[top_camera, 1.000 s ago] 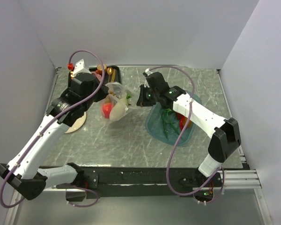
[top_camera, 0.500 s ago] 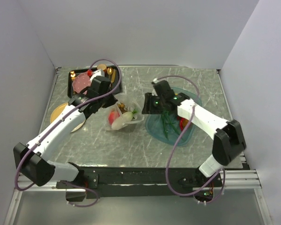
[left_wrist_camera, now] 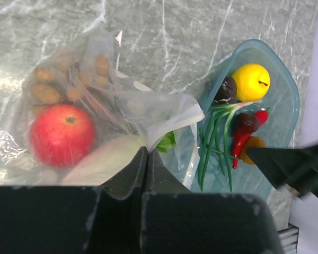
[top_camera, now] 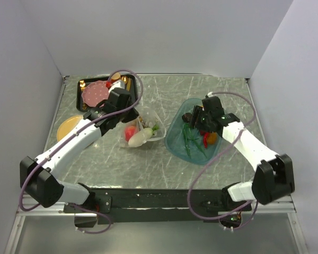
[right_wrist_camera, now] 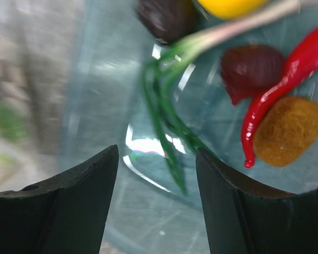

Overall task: Place the food in the zip-top bag and seal the zipper
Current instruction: Pick up the fake vegetable from the bin.

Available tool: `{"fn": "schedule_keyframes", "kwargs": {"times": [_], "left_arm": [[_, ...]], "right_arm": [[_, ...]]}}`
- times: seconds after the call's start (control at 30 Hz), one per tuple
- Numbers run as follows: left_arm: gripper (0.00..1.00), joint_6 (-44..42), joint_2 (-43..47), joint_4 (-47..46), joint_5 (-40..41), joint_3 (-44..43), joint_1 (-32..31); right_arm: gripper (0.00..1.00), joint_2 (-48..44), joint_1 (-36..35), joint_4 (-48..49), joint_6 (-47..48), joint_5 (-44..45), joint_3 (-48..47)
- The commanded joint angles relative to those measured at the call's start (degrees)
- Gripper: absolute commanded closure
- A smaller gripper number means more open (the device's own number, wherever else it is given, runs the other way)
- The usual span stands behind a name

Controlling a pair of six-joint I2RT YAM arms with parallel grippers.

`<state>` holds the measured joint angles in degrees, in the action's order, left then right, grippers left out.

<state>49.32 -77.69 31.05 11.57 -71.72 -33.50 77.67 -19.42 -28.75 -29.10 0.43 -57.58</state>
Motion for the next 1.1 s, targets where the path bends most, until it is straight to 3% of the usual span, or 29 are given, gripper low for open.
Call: {"fn": "schedule_keyframes", "kwargs": {"times": [0.0,0.27,0.6,0.8,0.83,0.9,0.93,0.97,1.0,1.07], "left_arm": [[0.99,1.0,0.2,-3.2,-1.4,0.4,-0.6],[0.99,0.8,0.9,-1.3,-1.1,-0.4,-0.7],[0.99,0.2,2.1,-0.5,-0.5,-0.8,-0.7],[0.99,0.4,1.8,-1.3,-1.5,-0.5,-0.6],[0.99,0.3,1.5,-1.3,-1.5,-0.5,-0.6],[0.99,0.1,1.3,-0.8,-1.2,-0.8,-0.6],[0.99,-0.1,1.0,-0.6,-1.0,-1.1,-0.6],[0.99,-0.1,0.9,-0.5,-0.7,-1.4,-0.6],[0.99,-0.4,0.7,-0.4,-0.7,-1.3,-0.6],[0.99,-0.5,0.3,-0.4,-0.4,-1.4,-0.6]], "right_arm": [[0.32,5.4,1.2,4.1,-0.2,-0.2,-1.7],[0.31,18.6,1.6,6.7,-0.8,-6.0,-8.9],[0.32,23.5,1.1,7.0,-0.1,-2.9,-9.5],[0.48,24.9,0.8,8.0,0.5,-4.6,-9.2],[0.59,24.7,0.8,7.9,0.4,-4.5,-9.1],[0.69,23.3,0.8,8.5,0.5,-4.8,-8.3],[0.85,22.6,0.7,8.5,0.7,-4.9,-7.9],[0.94,20.7,0.7,7.9,0.5,-5.2,-7.1],[1.00,19.3,0.7,7.7,0.5,-5.3,-6.6],[1.00,14.0,0.7,7.6,0.5,-6.1,-4.1]]}}
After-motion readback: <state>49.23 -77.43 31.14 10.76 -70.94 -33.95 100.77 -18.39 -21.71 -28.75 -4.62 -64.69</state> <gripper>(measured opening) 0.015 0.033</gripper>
